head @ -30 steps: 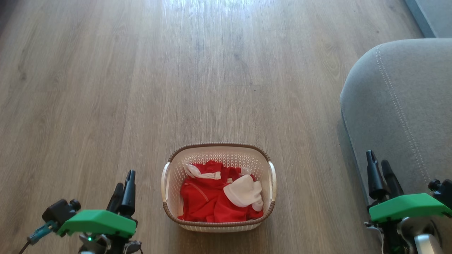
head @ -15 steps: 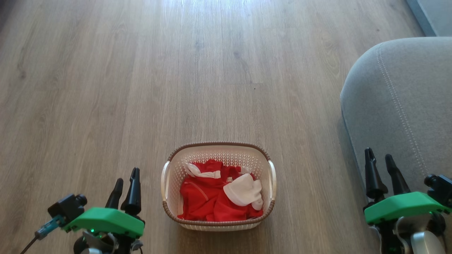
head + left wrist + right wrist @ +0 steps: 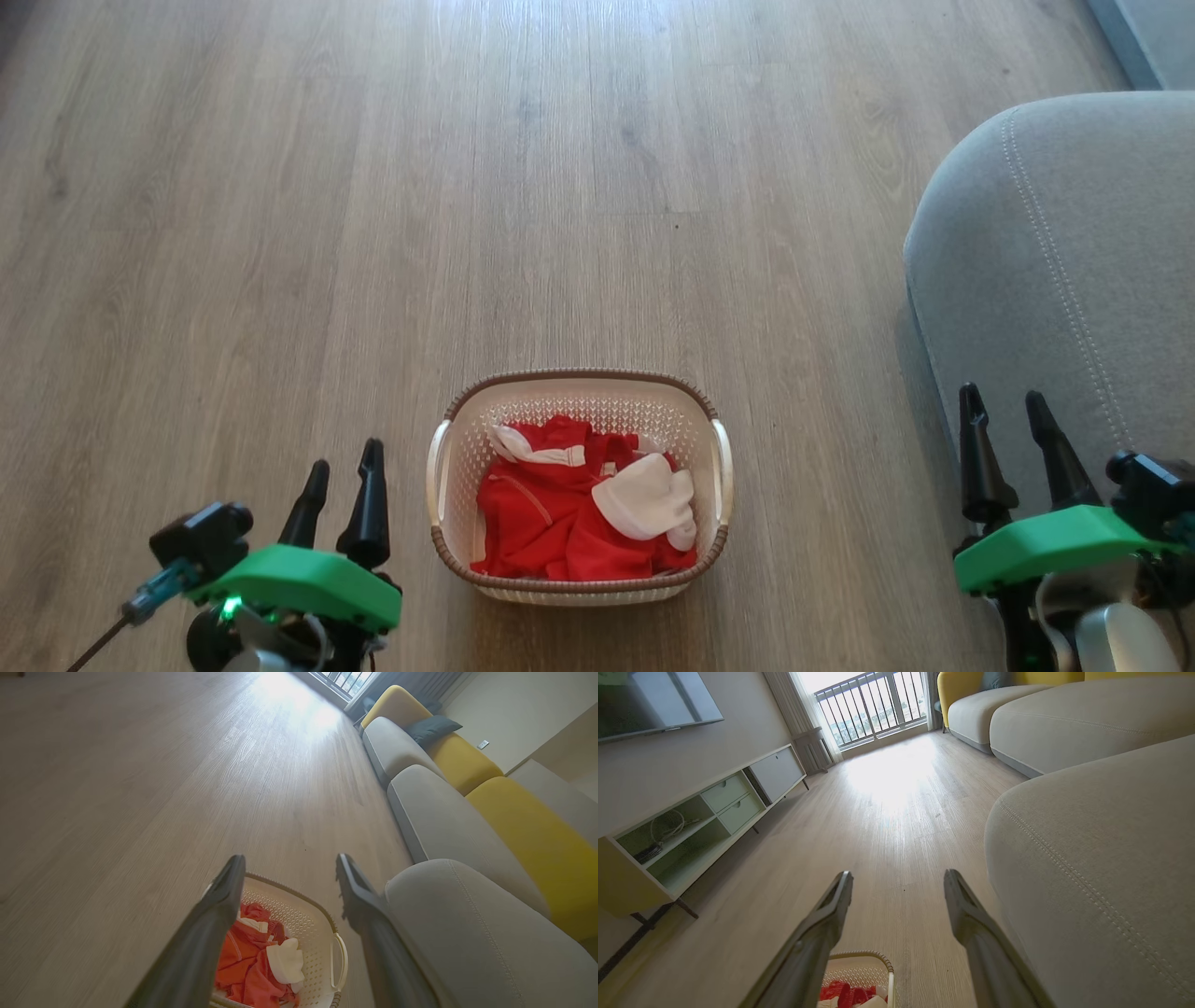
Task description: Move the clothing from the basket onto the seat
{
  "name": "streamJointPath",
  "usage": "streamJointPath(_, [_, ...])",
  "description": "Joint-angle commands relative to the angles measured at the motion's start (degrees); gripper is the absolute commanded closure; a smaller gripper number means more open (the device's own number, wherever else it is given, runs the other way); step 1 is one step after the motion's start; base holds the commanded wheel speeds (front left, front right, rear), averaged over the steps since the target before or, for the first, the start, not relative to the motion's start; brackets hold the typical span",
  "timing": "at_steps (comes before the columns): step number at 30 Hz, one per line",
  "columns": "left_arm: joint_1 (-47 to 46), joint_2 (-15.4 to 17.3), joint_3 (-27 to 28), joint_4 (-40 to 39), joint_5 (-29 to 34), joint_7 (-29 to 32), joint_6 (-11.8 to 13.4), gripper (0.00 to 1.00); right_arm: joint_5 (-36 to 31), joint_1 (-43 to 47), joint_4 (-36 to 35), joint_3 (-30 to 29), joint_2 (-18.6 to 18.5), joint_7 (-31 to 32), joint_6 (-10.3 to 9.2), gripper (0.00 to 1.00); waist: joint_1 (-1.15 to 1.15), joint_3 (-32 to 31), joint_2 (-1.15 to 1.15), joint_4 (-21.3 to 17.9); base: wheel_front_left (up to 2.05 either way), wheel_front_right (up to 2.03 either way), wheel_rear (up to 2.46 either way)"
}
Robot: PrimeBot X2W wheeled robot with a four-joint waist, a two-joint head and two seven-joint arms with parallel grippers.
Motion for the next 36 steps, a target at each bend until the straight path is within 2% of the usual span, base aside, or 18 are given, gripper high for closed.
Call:
streamJointPath(1, [-1.69, 0.59, 0.95, -2.35, 2.14, -1.16, 0.39, 0.00, -2.50, -1.14, -2.47, 0.74, -0.62, -0.98, -0.01, 0.00, 0.00, 0.08, 0.00, 0.03, 0.00, 0.00, 0.00])
streamJointPath(15, [-1.73, 0.65, 1.17, -2.90, 11.28, -3.34, 1.39, 0.00, -12.94, -1.23, -3.05, 1.35, -0.71, -3.17, -0.01, 0.00, 0.00, 0.24, 0.00, 0.33, 0.00, 0.00, 0.00])
streamJointPath(36, [-1.33, 0.74, 4.70, -2.46, 26.29, -6.85, 2.27, 0.00, -27.88, -0.29, -3.84, 1.71, -0.85, -6.72, -0.01, 0.00, 0.00, -0.22, 0.00, 0.12, 0.00, 0.00, 0.00])
